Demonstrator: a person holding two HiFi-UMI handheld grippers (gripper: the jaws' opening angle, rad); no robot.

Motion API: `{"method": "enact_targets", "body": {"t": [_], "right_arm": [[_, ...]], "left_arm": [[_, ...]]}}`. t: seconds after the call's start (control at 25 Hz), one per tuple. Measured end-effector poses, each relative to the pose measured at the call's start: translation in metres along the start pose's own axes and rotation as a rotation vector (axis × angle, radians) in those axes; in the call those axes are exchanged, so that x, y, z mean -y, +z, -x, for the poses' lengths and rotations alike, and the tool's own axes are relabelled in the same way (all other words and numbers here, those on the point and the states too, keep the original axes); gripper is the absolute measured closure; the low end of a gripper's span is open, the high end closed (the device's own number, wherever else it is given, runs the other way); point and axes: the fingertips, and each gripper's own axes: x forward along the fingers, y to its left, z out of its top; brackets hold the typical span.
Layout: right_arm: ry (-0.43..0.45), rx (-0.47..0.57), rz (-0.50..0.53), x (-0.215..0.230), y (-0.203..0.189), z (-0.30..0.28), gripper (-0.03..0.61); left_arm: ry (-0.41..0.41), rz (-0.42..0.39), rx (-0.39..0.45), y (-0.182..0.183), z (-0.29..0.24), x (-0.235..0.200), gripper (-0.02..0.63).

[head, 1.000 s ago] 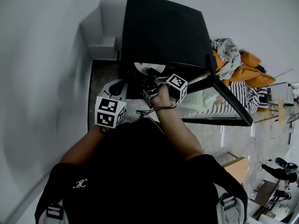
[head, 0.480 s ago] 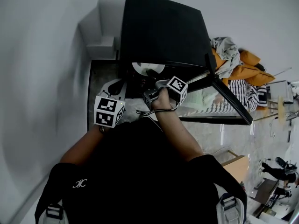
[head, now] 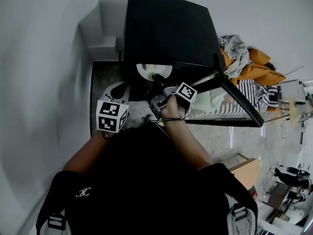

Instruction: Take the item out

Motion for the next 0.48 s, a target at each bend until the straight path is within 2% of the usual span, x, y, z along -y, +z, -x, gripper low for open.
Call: {"method": "enact_targets", "body": {"t": [0.48], "right_arm": [[0.029,0.017,-0.021,-0.01,-0.011,0.021,0.551]], "left_arm": [[0.005,0.011,-0.014,-0.002,0.004,-0.018,0.606]]}}
